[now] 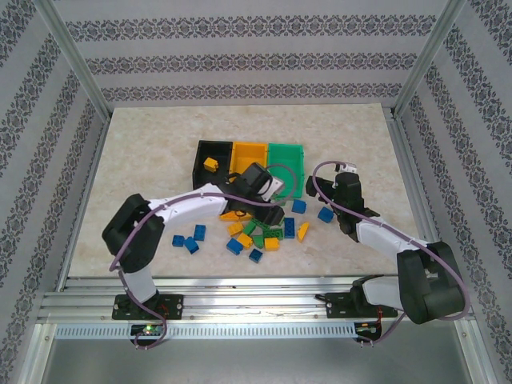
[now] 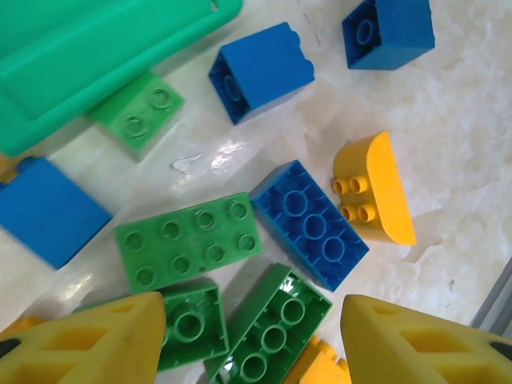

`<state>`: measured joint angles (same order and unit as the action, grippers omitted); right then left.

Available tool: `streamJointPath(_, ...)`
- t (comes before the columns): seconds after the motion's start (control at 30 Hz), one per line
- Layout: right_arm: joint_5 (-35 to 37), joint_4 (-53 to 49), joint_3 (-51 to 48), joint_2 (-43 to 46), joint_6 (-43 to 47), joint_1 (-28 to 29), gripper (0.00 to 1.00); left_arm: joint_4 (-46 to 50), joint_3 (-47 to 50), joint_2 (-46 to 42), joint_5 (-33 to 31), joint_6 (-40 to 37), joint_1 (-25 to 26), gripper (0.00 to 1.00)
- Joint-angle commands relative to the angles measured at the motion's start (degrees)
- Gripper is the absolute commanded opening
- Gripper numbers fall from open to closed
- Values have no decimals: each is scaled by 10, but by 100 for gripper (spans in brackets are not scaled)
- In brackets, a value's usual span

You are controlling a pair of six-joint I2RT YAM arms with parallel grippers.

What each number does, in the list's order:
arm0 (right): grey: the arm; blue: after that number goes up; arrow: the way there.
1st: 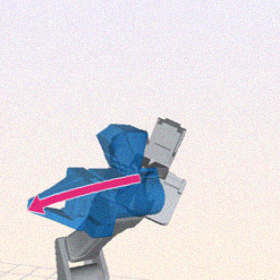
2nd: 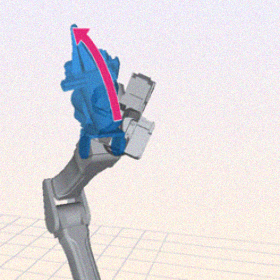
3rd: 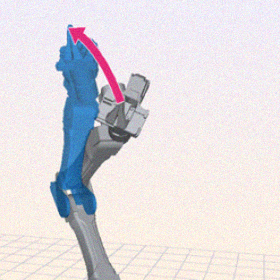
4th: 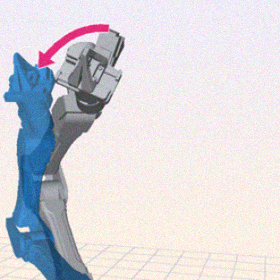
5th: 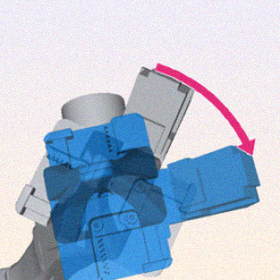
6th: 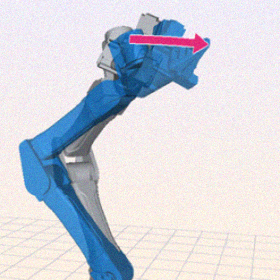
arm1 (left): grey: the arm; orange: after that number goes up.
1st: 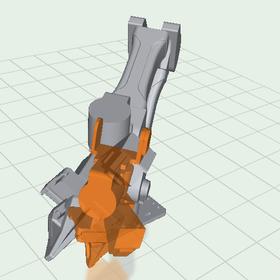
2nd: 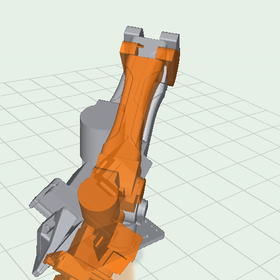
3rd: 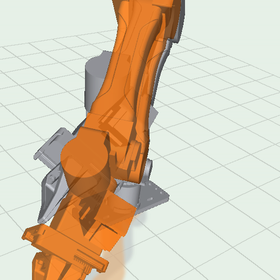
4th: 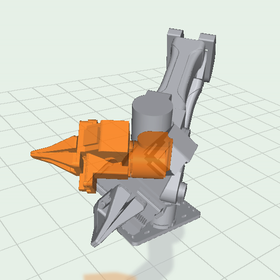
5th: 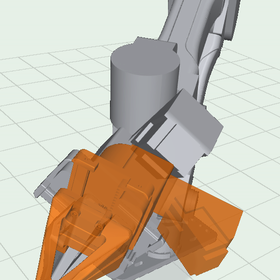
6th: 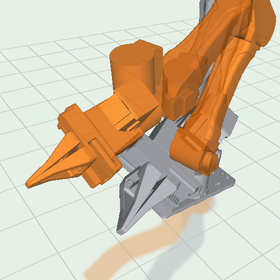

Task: Sort the legos into containers by color
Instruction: Pick up the lego from the middle-left of the table.

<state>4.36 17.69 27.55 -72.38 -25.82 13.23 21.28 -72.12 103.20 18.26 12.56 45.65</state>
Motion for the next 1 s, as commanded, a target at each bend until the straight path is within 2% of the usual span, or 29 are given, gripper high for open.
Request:
streamJointPath(0.0, -13, 14, -11, 6, -15, -6, 98, 56, -32, 31, -31, -24, 18, 61)
streamJointPath(0.07, -14, 15, -12, 6, -15, -7, 98, 71, -50, 48, -42, -31, 27, 65)
streamJointPath(0.17, -15, 14, -12, 7, -16, -7, 98, 90, -69, 61, -83, -23, 34, 66)
streamJointPath(0.33, -18, 15, -13, 7, -19, -8, 98, 85, -78, 67, -88, -3, 38, 67)
streamJointPath(0.47, -17, 14, -14, 9, -18, -8, 98, 111, -106, 80, -125, 12, 57, 68)
streamJointPath(0.67, -8, 14, -14, 9, -16, -10, 98, 138, -144, 100, -161, 79, 78, 65)
streamJointPath(0.77, -8, 13, -16, 10, -17, -13, 98, 135, -146, 106, -164, 119, 83, 64)
streamJointPath(0.97, -9, 14, -20, 17, -20, -16, 98, 154, -179, 144, -166, 152, 91, 62)
